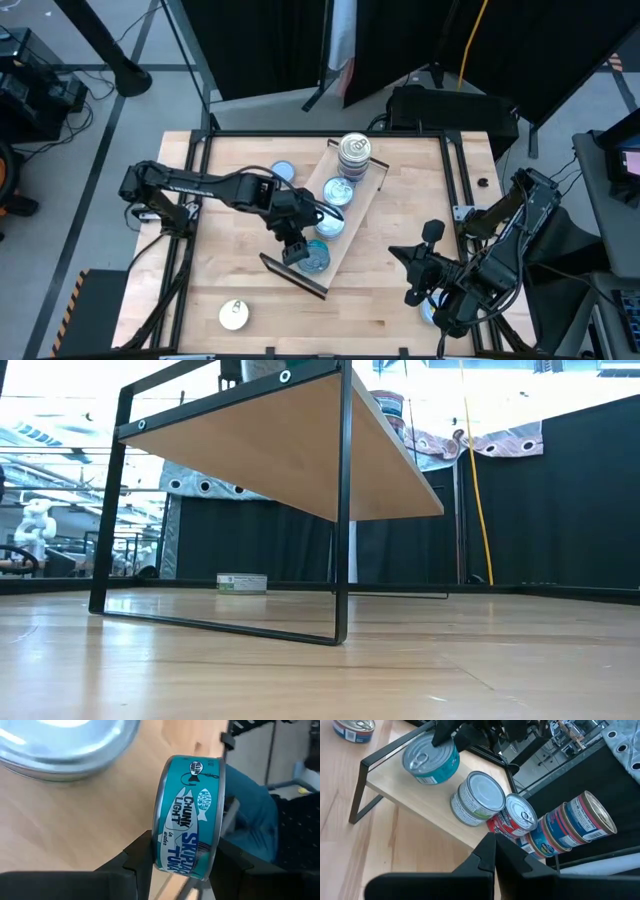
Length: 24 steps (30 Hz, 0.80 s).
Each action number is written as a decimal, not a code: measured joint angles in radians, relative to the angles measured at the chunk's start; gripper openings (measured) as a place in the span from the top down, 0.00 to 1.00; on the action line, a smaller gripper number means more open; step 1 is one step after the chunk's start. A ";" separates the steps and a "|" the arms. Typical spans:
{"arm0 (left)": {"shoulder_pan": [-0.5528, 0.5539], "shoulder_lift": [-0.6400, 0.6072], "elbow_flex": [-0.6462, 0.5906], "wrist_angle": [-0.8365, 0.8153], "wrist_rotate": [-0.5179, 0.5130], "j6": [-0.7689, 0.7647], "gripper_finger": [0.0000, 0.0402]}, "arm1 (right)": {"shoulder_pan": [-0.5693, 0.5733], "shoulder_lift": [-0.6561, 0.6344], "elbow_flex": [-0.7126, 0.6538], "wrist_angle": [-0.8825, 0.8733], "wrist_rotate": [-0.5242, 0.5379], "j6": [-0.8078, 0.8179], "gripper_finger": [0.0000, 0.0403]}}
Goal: Stack canned seafood by type on shelf
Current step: Put the light blue tuna can on the shelf
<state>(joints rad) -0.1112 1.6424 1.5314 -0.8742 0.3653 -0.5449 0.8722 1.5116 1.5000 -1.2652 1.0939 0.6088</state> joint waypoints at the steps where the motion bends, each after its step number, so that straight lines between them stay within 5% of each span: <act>1: 0.000 0.000 0.000 -0.002 -0.013 0.000 0.63 | 0.000 0.000 0.000 0.000 0.000 0.002 1.00; 10: 0.000 0.000 0.000 -0.005 -0.024 -0.020 0.62 | 0.000 0.000 0.000 0.000 0.000 0.007 1.00; 24: 0.001 0.041 0.002 -0.053 -0.080 -0.030 0.46 | 0.000 0.000 0.000 0.004 0.000 0.007 1.00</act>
<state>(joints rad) -0.1104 1.6837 1.5333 -0.9270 0.2855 -0.5748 0.8723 1.5116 1.5002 -1.2613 1.0943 0.6163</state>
